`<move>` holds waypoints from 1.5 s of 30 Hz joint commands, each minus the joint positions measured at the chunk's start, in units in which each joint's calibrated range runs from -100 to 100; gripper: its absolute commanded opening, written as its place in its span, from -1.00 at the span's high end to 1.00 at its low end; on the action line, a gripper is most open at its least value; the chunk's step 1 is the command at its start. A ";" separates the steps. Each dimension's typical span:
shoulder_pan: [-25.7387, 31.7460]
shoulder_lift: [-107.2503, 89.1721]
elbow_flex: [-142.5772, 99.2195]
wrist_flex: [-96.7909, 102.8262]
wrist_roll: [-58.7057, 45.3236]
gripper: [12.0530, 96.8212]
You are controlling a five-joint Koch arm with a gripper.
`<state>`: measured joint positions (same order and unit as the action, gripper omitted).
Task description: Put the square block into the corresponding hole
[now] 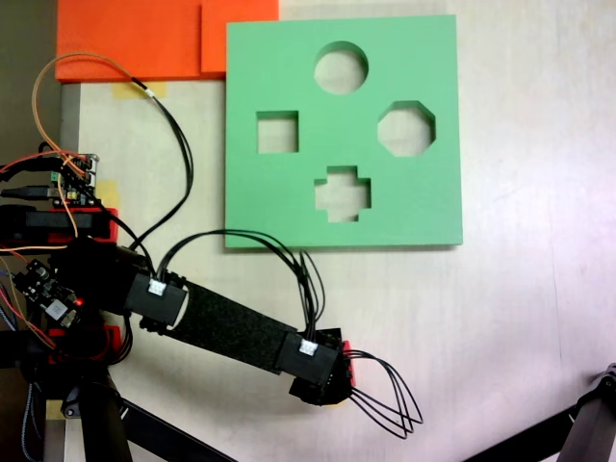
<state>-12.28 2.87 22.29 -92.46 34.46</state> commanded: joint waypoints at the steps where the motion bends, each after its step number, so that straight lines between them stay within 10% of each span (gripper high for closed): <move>1: -0.10 -2.73 0.04 -3.40 0.05 0.46; 18: 2.88 -30.25 -3.75 -7.54 3.22 0.53; 27: 15.38 -57.48 -21.89 -7.54 17.48 0.51; 45: 32.77 -40.30 -14.12 -7.54 37.95 0.52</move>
<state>19.90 -38.30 3.28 -97.65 71.62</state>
